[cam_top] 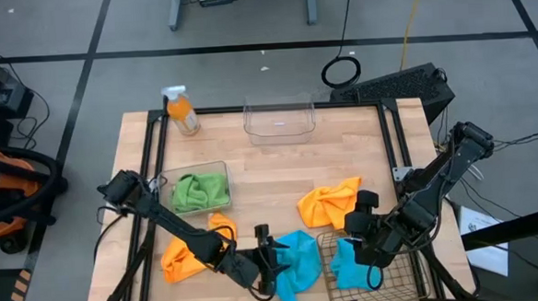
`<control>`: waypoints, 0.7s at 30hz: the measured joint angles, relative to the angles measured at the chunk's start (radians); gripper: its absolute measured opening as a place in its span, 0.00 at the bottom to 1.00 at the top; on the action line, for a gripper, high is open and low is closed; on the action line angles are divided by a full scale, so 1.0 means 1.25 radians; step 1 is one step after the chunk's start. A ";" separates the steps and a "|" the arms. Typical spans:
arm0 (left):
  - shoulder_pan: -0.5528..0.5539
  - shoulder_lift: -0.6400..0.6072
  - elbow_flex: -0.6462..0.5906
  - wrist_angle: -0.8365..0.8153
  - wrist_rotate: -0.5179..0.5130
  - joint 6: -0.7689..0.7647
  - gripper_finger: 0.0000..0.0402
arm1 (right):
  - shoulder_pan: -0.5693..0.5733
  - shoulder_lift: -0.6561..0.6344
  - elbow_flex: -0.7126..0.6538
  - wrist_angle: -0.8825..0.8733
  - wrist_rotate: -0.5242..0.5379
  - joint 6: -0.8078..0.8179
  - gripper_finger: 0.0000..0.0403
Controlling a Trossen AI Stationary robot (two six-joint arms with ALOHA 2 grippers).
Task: Sort microfiber towel by color & place in baskets
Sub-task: Put the blue microfiber towel into the wire basket
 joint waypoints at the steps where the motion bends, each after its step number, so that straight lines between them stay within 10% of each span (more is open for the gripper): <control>1: 0.003 0.003 0.001 0.001 0.015 0.000 0.60 | 0.000 0.000 0.000 0.000 0.000 0.000 0.68; 21: 0.021 0.074 -0.001 -0.081 0.226 -0.039 0.83 | 0.000 0.000 0.000 0.003 -0.001 -0.001 0.68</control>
